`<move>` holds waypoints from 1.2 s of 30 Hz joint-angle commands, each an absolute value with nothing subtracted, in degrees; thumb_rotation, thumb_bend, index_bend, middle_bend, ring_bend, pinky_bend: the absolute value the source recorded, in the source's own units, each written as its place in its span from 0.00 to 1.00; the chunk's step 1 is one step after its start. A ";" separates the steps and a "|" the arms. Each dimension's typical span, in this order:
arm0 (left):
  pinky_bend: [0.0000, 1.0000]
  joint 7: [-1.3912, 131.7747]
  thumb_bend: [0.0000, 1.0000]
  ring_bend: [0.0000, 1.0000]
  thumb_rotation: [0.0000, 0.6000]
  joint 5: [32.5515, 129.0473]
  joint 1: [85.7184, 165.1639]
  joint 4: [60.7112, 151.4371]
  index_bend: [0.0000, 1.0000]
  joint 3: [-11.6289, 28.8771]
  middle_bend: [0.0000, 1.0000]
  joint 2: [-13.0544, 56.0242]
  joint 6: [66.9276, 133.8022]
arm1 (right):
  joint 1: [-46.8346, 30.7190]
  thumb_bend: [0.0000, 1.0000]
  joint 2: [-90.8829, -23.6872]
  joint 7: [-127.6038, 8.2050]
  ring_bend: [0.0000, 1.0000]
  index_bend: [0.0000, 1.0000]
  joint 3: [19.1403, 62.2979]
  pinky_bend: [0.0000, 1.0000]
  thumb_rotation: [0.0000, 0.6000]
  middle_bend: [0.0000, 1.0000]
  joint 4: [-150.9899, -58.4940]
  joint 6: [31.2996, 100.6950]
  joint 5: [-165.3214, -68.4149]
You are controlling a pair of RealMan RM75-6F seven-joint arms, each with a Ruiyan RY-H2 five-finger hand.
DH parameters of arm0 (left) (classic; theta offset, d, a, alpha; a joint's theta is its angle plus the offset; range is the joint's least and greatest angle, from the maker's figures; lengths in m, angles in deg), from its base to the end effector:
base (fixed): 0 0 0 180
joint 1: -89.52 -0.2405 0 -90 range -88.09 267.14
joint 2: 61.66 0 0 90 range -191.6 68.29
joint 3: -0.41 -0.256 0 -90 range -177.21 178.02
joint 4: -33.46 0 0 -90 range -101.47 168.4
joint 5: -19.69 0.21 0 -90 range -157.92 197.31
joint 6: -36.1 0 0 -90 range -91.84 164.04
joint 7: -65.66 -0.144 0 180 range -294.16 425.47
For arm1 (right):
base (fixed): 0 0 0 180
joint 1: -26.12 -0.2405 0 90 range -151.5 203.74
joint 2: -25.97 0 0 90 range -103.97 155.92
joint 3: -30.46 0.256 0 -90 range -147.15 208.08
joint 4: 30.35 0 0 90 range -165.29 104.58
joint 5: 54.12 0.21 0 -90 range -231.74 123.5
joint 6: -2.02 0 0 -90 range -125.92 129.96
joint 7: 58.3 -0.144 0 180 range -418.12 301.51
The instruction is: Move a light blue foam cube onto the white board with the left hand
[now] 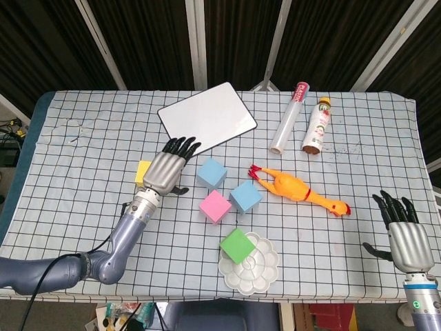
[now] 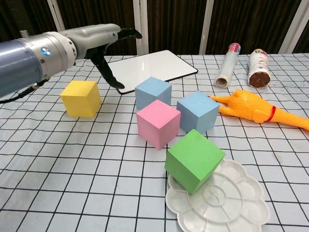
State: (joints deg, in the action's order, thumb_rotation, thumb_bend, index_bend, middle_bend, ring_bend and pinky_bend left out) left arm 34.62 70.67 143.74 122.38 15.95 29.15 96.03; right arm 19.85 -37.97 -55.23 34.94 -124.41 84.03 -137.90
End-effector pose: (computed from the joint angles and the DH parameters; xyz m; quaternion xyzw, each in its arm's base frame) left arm -0.0599 0.3713 -0.0087 -0.7310 -0.3405 -0.4107 0.4256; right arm -0.3059 -0.1939 0.1561 0.5987 -0.3888 0.3764 0.5905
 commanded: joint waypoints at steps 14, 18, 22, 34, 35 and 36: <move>0.05 32.15 0.03 0.00 1.00 67.50 152.57 101.47 0.01 16.44 0.00 43.36 86.97 | 19.74 0.03 -37.50 -56.31 0.13 0.11 35.38 0.04 1.00 0.07 -124.14 83.38 -136.58; 0.08 32.79 0.05 0.00 1.00 67.48 154.64 96.17 0.01 17.38 0.03 47.16 85.42 | 19.66 0.03 -37.34 -56.69 0.13 0.11 35.36 0.04 1.00 0.07 -124.04 83.12 -136.54; 0.25 34.86 0.17 0.16 1.00 70.18 156.60 89.39 0.09 17.51 0.17 51.72 84.70 | 19.65 0.03 -37.13 -57.16 0.13 0.11 35.49 0.04 1.00 0.07 -123.89 82.99 -136.20; 0.54 41.82 0.39 0.44 1.00 83.83 155.84 81.27 0.28 15.26 0.38 53.85 93.43 | 19.81 0.03 -36.46 -58.36 0.13 0.11 34.89 0.04 1.00 0.07 -123.94 82.93 -137.15; 0.54 42.11 0.39 0.44 1.00 84.45 155.62 80.64 0.27 15.37 0.38 53.67 94.32 | 19.81 0.03 -36.50 -58.17 0.13 0.11 34.87 0.04 1.00 0.07 -123.99 82.95 -137.16; 0.54 42.34 0.39 0.44 1.00 85.05 155.42 79.81 0.27 15.36 0.38 53.57 95.01 | 19.80 0.03 -36.61 -57.96 0.13 0.11 34.90 0.04 1.00 0.07 -124.02 82.98 -137.10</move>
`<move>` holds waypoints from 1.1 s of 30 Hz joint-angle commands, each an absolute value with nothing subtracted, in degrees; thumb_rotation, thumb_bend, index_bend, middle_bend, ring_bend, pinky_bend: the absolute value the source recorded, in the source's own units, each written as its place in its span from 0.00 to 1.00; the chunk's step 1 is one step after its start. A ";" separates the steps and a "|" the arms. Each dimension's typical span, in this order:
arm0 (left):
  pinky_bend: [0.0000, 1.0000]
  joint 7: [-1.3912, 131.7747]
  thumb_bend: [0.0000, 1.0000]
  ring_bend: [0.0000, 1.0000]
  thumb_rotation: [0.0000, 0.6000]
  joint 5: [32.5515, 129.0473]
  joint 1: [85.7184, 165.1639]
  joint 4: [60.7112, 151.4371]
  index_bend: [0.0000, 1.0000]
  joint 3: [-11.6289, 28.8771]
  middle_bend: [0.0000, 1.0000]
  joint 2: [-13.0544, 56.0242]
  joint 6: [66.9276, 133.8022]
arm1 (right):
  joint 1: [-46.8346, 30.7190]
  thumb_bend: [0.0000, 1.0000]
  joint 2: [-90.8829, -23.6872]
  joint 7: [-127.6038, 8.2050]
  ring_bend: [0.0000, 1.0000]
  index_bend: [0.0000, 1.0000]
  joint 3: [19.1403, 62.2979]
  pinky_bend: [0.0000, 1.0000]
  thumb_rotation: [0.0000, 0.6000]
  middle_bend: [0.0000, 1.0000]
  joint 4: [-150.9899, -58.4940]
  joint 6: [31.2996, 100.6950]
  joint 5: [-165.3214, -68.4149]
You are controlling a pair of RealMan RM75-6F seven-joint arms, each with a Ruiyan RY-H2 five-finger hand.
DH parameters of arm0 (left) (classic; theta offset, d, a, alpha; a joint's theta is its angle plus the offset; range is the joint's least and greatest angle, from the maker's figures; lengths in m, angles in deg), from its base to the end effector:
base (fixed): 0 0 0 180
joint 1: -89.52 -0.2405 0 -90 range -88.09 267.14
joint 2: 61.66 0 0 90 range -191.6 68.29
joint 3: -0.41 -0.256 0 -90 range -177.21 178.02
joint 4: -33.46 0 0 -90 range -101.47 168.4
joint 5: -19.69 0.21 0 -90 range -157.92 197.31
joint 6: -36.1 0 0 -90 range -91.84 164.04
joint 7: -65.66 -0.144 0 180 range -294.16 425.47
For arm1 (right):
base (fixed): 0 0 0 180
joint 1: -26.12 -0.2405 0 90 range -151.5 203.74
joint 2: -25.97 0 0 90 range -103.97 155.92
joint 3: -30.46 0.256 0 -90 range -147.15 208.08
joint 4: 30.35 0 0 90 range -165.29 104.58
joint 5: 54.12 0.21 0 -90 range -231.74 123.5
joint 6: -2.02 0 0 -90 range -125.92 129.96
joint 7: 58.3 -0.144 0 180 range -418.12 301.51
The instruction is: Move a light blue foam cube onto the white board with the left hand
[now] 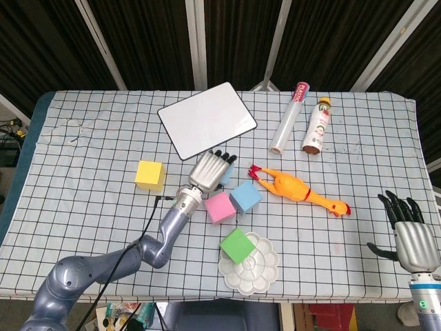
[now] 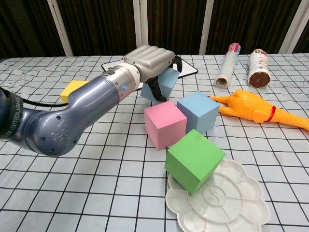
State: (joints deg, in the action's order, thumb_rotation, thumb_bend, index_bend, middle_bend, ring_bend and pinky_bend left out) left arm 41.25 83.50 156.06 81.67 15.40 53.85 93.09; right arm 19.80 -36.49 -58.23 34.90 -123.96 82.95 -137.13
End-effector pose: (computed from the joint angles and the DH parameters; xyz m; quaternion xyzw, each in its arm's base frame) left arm -0.0118 0.4067 -0.1009 -0.7618 -0.1975 -0.4236 0.4486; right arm -0.3123 -0.1943 0.1635 0.5931 -0.4026 0.3749 0.5879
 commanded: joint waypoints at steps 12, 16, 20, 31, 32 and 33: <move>0.13 51.66 0.15 0.02 1.00 91.18 155.92 58.02 0.11 13.54 0.04 57.72 94.23 | 18.90 0.03 -37.81 -55.28 0.13 0.12 35.59 0.04 1.00 0.07 -123.58 81.17 -134.60; 0.01 53.16 0.08 0.00 1.00 90.77 157.21 55.74 0.06 14.55 0.00 58.75 90.97 | 18.67 0.03 -37.89 -54.45 0.13 0.12 35.29 0.04 1.00 0.07 -123.79 80.65 -134.71; 0.00 52.44 0.07 0.00 1.00 90.11 157.19 59.05 0.04 15.84 0.00 58.15 90.91 | 18.74 0.03 -37.54 -54.54 0.13 0.12 35.05 0.04 1.00 0.07 -124.25 80.61 -134.93; 0.06 35.61 0.08 0.00 1.00 93.94 140.09 109.71 0.04 12.89 0.00 34.81 115.86 | 19.07 0.03 -36.98 -56.29 0.13 0.12 34.89 0.04 1.00 0.07 -124.41 81.67 -136.19; 0.06 32.63 0.08 0.00 1.00 94.84 136.96 115.44 0.04 11.28 0.01 31.16 119.44 | 19.12 0.03 -37.03 -56.33 0.13 0.12 34.93 0.04 1.00 0.07 -124.38 81.87 -136.26; 0.07 30.55 0.08 0.00 1.00 95.93 134.08 120.37 0.05 9.63 0.01 27.91 122.67 | 19.15 0.03 -37.10 -56.32 0.13 0.12 34.97 0.04 1.00 0.07 -124.36 82.02 -136.26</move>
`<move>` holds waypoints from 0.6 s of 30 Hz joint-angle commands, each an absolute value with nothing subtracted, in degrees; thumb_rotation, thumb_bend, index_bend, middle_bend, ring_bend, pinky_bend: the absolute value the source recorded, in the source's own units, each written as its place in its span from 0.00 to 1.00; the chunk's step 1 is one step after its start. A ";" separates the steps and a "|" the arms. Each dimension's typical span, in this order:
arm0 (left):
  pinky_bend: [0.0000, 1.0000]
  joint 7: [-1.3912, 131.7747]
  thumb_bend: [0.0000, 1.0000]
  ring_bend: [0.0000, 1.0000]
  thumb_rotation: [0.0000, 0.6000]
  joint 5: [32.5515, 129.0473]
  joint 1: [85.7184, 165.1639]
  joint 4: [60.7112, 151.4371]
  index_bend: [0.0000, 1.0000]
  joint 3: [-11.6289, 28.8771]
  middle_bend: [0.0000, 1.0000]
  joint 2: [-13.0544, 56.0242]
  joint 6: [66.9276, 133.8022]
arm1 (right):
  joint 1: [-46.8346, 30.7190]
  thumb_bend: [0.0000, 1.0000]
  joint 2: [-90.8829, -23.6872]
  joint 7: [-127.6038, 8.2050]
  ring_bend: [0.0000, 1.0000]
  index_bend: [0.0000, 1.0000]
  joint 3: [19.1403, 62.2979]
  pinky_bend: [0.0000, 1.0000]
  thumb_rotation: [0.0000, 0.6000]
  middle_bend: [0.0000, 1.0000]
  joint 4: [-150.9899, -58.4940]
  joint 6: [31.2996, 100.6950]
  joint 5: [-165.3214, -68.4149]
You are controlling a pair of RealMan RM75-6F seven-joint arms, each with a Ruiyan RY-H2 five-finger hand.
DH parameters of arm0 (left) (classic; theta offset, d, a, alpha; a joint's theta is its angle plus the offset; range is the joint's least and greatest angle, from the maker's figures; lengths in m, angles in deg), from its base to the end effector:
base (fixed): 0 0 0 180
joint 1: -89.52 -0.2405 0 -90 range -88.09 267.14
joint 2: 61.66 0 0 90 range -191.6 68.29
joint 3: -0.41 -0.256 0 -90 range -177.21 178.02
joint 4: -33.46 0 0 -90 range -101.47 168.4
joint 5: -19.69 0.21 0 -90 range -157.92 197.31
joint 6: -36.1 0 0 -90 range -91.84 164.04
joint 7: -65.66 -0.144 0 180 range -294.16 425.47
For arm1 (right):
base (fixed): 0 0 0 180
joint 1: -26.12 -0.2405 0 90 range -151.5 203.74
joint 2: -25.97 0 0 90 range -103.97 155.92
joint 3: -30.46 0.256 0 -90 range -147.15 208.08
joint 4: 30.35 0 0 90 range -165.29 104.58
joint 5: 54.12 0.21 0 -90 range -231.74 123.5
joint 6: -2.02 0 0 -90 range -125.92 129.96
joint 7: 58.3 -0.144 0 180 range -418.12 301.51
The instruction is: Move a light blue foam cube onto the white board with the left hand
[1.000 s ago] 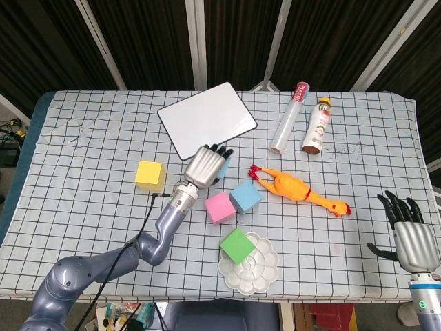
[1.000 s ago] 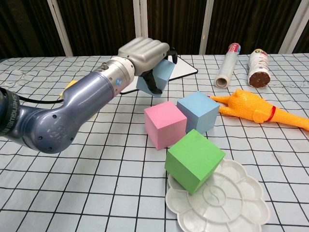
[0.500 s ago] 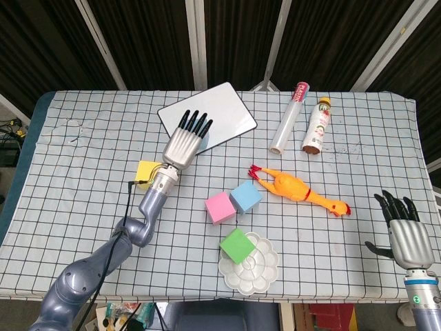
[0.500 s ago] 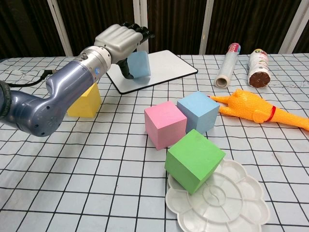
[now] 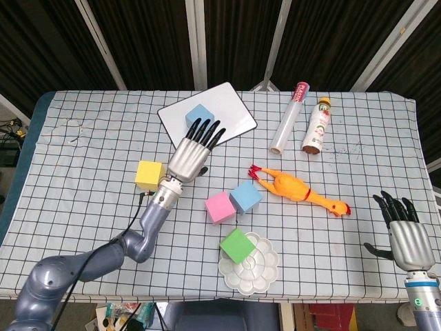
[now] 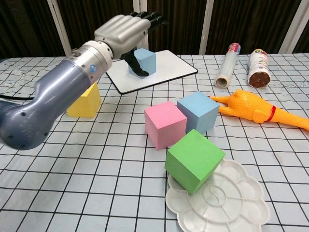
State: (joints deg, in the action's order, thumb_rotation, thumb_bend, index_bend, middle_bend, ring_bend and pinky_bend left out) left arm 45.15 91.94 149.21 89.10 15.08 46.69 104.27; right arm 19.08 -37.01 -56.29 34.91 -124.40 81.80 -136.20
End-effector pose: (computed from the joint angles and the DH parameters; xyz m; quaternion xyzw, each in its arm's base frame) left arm -0.0363 0.4038 -0.0456 -0.7095 -0.1665 -0.4952 0.4729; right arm -0.3108 -0.1979 0.1579 0.5987 -0.4035 0.3649 0.5878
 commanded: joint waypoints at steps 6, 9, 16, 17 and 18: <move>0.10 34.24 0.09 0.00 1.00 101.60 117.50 130.92 0.09 -2.19 0.02 12.61 136.25 | 19.37 0.03 -37.25 -55.90 0.13 0.12 34.90 0.04 1.00 0.07 -124.69 82.68 -136.63; 0.10 42.00 0.09 0.00 1.00 100.93 111.04 127.26 0.10 -4.21 0.02 10.75 140.55 | 19.50 0.03 -37.34 -55.55 0.13 0.12 34.74 0.04 1.00 0.07 -124.88 83.06 -137.08; 0.09 56.88 0.09 0.00 1.00 93.23 103.43 127.13 0.09 -5.23 0.02 7.73 135.99 | 19.42 0.03 -37.79 -54.52 0.13 0.12 34.67 0.04 1.00 0.07 -124.83 83.42 -137.62; 0.09 57.08 0.09 0.00 1.00 92.81 103.13 127.15 0.09 -5.15 0.02 7.61 135.50 | 19.46 0.03 -37.88 -54.34 0.13 0.12 34.67 0.04 1.00 0.07 -124.77 83.60 -137.73; 0.08 57.28 0.09 0.00 1.00 92.13 102.65 127.07 0.09 -5.05 0.02 7.58 134.72 | 19.56 0.03 -38.00 -54.02 0.13 0.12 34.71 0.04 1.00 0.07 -124.69 84.06 -137.96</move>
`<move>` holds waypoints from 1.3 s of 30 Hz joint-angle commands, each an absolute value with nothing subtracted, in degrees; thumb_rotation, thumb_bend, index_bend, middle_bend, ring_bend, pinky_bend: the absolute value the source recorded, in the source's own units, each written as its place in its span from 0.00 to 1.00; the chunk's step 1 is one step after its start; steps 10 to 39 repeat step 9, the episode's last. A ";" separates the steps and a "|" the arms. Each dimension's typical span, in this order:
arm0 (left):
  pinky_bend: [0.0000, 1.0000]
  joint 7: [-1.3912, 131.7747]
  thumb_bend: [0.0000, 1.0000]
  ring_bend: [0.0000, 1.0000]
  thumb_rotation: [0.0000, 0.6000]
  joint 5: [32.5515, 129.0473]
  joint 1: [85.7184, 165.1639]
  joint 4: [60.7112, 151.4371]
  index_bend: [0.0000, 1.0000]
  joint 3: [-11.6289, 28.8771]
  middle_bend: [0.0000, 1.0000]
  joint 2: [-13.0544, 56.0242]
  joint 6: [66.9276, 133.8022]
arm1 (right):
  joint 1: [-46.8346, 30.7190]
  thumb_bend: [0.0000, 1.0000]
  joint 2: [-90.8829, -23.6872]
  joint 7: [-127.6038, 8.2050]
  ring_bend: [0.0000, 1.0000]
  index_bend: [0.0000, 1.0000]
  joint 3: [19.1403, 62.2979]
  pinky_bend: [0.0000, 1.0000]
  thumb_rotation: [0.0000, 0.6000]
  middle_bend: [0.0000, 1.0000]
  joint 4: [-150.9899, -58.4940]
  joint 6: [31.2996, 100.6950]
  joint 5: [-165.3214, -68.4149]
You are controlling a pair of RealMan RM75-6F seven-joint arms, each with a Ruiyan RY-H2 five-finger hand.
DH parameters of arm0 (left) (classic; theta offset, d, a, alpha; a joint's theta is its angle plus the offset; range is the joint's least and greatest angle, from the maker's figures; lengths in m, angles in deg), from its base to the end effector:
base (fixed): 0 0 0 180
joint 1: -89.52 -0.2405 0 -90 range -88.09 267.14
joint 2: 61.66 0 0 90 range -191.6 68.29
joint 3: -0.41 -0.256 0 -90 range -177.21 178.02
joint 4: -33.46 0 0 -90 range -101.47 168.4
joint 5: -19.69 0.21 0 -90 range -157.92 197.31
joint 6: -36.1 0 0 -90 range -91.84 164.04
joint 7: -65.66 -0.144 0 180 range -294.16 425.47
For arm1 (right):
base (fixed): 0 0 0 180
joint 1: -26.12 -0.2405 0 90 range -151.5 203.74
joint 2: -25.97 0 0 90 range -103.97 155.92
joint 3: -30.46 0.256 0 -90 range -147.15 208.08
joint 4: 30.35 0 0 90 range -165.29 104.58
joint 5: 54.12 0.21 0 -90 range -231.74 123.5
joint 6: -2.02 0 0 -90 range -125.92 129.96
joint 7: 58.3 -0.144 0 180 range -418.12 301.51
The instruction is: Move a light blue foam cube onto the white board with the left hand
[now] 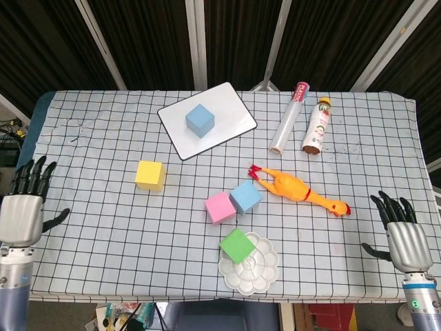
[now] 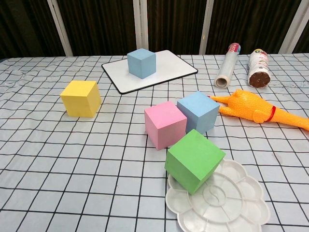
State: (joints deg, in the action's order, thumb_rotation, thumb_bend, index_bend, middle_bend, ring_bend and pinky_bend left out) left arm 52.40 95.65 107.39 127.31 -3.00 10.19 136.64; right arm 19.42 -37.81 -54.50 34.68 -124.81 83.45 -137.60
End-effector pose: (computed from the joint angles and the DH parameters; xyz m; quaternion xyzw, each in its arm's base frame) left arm -0.2700 0.2195 0.1433 -0.5650 -0.2997 -0.4283 0.6384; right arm -0.3049 -0.1951 0.1545 0.6035 -0.3893 0.3708 0.5888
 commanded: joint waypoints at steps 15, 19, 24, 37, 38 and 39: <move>0.06 58.05 0.09 0.00 1.00 93.88 100.66 127.39 0.07 -3.77 0.01 7.98 132.00 | 20.86 0.03 -38.59 -52.77 0.13 0.12 35.23 0.04 1.00 0.07 -124.05 88.40 -139.66; 0.06 58.05 0.09 0.00 1.00 93.88 100.66 127.39 0.07 -3.77 0.01 7.98 132.00 | 20.86 0.03 -38.59 -52.77 0.13 0.12 35.23 0.04 1.00 0.07 -124.05 88.40 -139.66; 0.06 58.05 0.09 0.00 1.00 93.88 100.66 127.39 0.07 -3.77 0.01 7.98 132.00 | 20.86 0.03 -38.59 -52.77 0.13 0.12 35.23 0.04 1.00 0.07 -124.05 88.40 -139.66; 0.06 58.05 0.09 0.00 1.00 93.88 100.66 127.39 0.07 -3.77 0.01 7.98 132.00 | 20.86 0.03 -38.59 -52.77 0.13 0.12 35.23 0.04 1.00 0.07 -124.05 88.40 -139.66; 0.06 58.05 0.09 0.00 1.00 93.88 100.66 127.39 0.07 -3.77 0.01 7.98 132.00 | 20.86 0.03 -38.59 -52.77 0.13 0.12 35.23 0.04 1.00 0.07 -124.05 88.40 -139.66; 0.06 58.05 0.09 0.00 1.00 93.88 100.66 127.39 0.07 -3.77 0.01 7.98 132.00 | 20.86 0.03 -38.59 -52.77 0.13 0.12 35.23 0.04 1.00 0.07 -124.05 88.40 -139.66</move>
